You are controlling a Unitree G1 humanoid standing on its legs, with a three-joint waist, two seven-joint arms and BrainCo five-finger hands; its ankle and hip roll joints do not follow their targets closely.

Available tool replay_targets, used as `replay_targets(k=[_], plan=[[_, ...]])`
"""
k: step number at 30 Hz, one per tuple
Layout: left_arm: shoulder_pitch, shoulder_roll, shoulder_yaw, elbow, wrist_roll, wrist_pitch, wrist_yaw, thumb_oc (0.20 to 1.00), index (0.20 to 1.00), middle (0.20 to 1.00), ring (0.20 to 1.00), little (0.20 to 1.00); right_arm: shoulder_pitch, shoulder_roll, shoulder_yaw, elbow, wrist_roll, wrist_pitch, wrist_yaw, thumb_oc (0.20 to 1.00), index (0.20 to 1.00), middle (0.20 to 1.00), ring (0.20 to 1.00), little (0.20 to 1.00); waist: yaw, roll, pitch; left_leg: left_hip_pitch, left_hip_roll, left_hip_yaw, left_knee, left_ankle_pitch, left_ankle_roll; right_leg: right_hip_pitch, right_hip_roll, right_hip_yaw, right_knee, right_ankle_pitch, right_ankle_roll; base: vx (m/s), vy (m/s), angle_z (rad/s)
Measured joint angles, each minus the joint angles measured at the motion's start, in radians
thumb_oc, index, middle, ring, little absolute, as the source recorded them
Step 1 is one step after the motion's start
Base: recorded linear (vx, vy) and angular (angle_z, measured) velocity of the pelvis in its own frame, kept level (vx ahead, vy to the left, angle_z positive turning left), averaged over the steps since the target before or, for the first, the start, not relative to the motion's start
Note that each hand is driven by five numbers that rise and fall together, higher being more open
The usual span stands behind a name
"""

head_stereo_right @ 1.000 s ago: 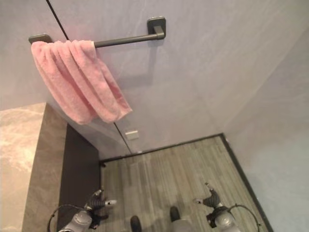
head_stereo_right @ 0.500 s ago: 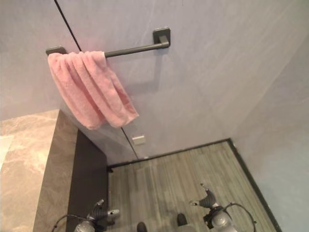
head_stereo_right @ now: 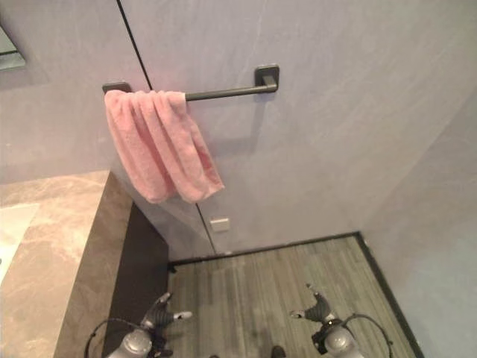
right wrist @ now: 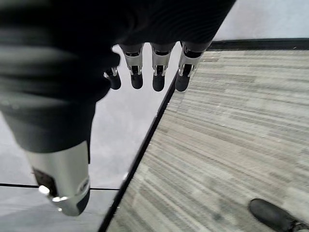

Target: Put brush and paste in cup on sink, flatten towel.

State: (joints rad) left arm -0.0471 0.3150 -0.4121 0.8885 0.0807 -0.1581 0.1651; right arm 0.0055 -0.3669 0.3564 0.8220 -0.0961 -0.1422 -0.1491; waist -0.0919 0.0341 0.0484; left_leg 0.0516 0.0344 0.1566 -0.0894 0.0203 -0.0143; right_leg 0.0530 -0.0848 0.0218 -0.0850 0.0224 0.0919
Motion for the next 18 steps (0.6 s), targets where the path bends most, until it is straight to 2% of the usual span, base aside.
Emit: replay_targets(k=[1,2,3,4,5,7,10,13,14,16,18], plan=[[0.010,0.030,-0.016,-0.099,0.010,0.014,-0.011,1.000,1.000,1.000,1.000,1.000,-0.002,-0.001,-0.003,-0.013,0.013,0.003,0.000,1.000,1.000,1.000,1.000,1.000,0.000,0.001,0.001,-0.001,0.000,-0.002,0.000,0.000,0.000,0.000,0.000,-0.002,0.000,0.000,0.000,-0.01,0.020,0.08],[0.017,0.089,-0.028,-0.276,0.016,0.002,-0.029,1.000,1.000,1.000,1.000,1.000,-0.013,-0.008,-0.006,-0.038,0.037,0.005,0.000,1.000,1.000,1.000,1.000,1.000,0.006,0.004,0.001,-0.001,0.000,-0.005,0.000,0.002,0.000,0.003,0.000,-0.005,0.000,0.000,0.000,0.00,0.012,0.06],[0.008,0.131,-0.011,-0.426,0.013,0.014,-0.057,1.000,1.000,1.000,1.000,1.000,-0.017,-0.017,-0.015,-0.081,0.061,0.016,0.004,1.000,1.000,1.000,1.000,1.000,0.013,0.008,-0.001,0.001,0.000,-0.006,0.000,0.002,0.000,0.005,-0.001,-0.005,0.000,0.000,0.001,0.00,0.015,0.04],[0.002,0.178,0.002,-0.554,0.012,-0.002,-0.074,1.000,1.000,1.000,1.000,1.000,-0.018,-0.033,-0.026,-0.126,0.081,0.015,0.006,1.000,1.000,1.000,1.000,1.000,0.016,0.011,-0.001,0.000,0.000,-0.006,0.000,0.002,-0.001,0.004,-0.001,-0.007,0.000,0.000,0.001,0.00,0.000,0.00],[-0.027,0.192,0.033,-0.596,0.008,-0.002,-0.083,1.000,1.000,1.000,1.000,1.000,-0.034,-0.043,-0.027,-0.140,0.084,0.023,0.013,1.000,1.000,1.000,1.000,1.000,0.025,0.018,-0.005,0.003,-0.001,-0.008,0.000,0.002,-0.001,0.010,-0.002,-0.009,0.000,-0.001,0.002,0.00,0.000,0.00],[-0.031,0.275,0.089,-0.723,-0.005,0.007,-0.112,1.000,1.000,1.000,1.000,1.000,-0.063,-0.080,-0.023,-0.229,0.099,0.039,0.034,1.000,1.000,1.000,1.000,1.000,0.024,0.019,-0.004,0.001,0.000,-0.012,-0.002,0.002,-0.001,0.010,-0.001,-0.013,0.000,-0.002,0.003,-0.01,0.005,0.05],[-0.034,0.271,0.151,-0.756,-0.078,0.010,-0.111,1.000,1.000,1.000,1.000,1.000,-0.124,-0.092,-0.020,-0.343,0.124,0.040,0.050,1.000,1.000,1.000,1.000,1.000,0.029,0.015,-0.002,0.001,-0.001,-0.015,0.000,0.003,-0.002,0.011,-0.001,-0.016,0.000,-0.002,0.003,-0.01,0.003,0.03],[-0.030,0.277,0.180,-0.777,-0.120,0.025,-0.109,1.000,1.000,1.000,1.000,1.000,-0.196,-0.091,-0.022,-0.370,0.151,0.040,0.049,1.000,1.000,1.000,1.000,1.000,0.044,0.006,0.005,-0.002,-0.001,-0.017,0.000,0.003,-0.002,0.008,-0.001,-0.019,0.000,-0.003,0.004,0.00,-0.002,0.02],[-0.028,0.292,0.192,-0.793,-0.161,0.026,-0.110,1.000,1.000,1.000,1.000,1.000,-0.221,-0.091,-0.020,-0.366,0.165,0.043,0.048,1.000,1.000,1.000,1.000,1.000,0.057,0.003,0.009,-0.006,-0.001,-0.022,0.000,0.003,-0.003,0.007,-0.002,-0.024,-0.006,-0.005,0.005,-0.02,-0.002,0.09],[-0.028,0.327,0.207,-0.813,-0.201,0.026,-0.109,1.000,1.000,1.000,1.000,1.000,-0.244,-0.090,-0.021,-0.361,0.169,0.050,0.048,1.000,1.000,1.000,1.000,1.000,0.057,-0.001,0.010,-0.019,-0.001,-0.036,0.000,0.005,-0.005,0.000,-0.002,-0.034,-0.004,-0.006,0.005,-0.03,0.002,0.16],[-0.030,0.415,0.215,-0.834,-0.241,0.026,-0.109,1.000,1.000,1.000,1.000,1.000,-0.307,-0.092,0.010,-0.328,0.184,0.070,0.048,1.000,1.000,1.000,1.000,1.000,0.081,0.000,0.018,-0.026,-0.001,-0.039,0.000,0.007,-0.004,-0.005,-0.002,-0.037,-0.004,-0.006,0.005,-0.04,0.005,0.09]])
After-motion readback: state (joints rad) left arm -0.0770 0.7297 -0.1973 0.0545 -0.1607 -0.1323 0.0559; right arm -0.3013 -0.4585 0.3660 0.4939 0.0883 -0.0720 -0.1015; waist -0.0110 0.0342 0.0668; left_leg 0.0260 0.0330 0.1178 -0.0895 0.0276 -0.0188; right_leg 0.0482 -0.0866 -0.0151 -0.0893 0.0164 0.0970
